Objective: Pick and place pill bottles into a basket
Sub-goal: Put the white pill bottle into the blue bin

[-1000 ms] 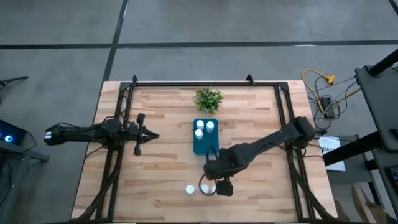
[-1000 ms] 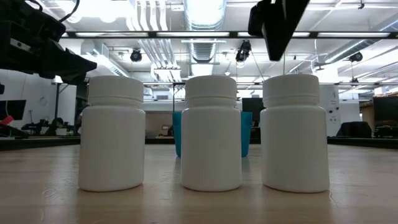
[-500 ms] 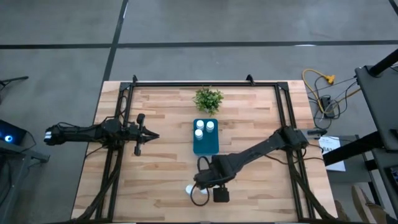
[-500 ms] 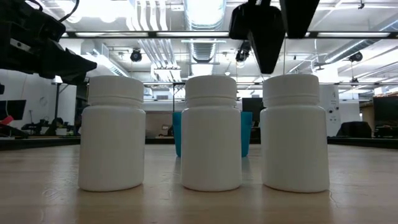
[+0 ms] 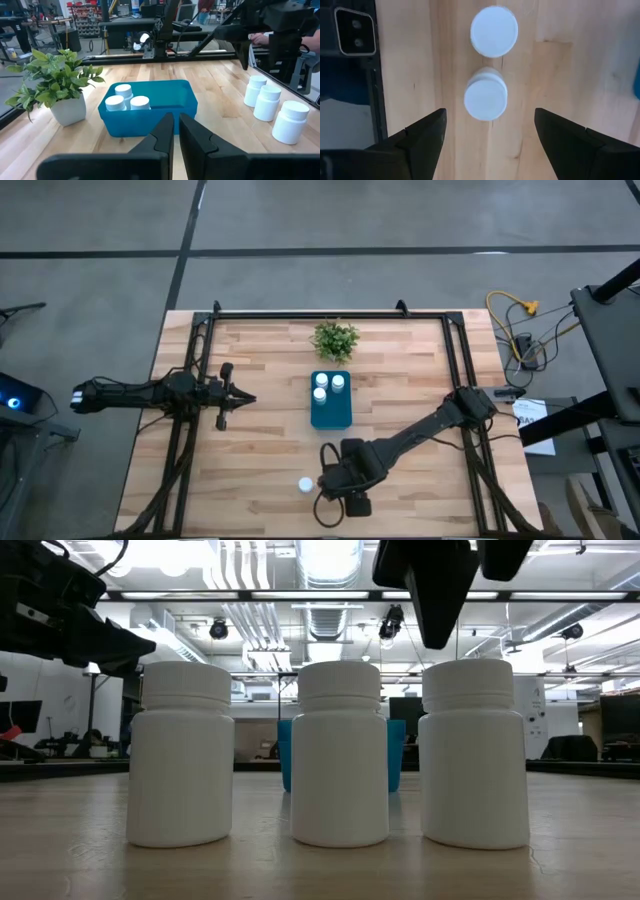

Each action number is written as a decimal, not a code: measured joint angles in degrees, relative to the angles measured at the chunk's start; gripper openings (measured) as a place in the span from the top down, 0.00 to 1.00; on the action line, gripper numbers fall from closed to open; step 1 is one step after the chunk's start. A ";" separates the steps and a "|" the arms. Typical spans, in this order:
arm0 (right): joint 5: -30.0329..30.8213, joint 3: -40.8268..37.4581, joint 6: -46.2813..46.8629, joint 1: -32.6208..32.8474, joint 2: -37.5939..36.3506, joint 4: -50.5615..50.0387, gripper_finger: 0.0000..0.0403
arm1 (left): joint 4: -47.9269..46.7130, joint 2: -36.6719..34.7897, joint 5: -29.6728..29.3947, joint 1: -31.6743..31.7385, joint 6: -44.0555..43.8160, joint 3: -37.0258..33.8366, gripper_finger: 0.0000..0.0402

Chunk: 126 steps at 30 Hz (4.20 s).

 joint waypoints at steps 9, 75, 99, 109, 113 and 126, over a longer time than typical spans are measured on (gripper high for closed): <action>0.79 -3.84 0.00 0.02 0.00 2.87 0.27 | -0.02 0.02 0.00 0.00 0.00 0.02 0.97; 5.30 -11.09 -1.55 -0.95 -3.59 6.02 0.64 | 0.02 0.00 0.04 0.00 -0.07 0.07 0.97; 12.02 -11.18 -8.93 -12.48 -27.73 3.53 0.64 | 0.04 0.02 0.37 -0.01 -0.04 0.09 0.97; 8.73 -11.18 -14.56 -21.26 -30.11 2.77 0.64 | 0.04 0.03 0.44 -0.02 -0.07 0.09 0.97; 6.24 -11.18 -16.73 -25.17 -30.21 2.75 0.64 | 0.04 0.11 0.44 -0.01 -0.06 0.09 0.97; 3.04 -4.26 -19.48 -32.92 -30.18 -2.28 0.64 | 0.02 0.11 0.44 0.00 -0.04 0.09 0.97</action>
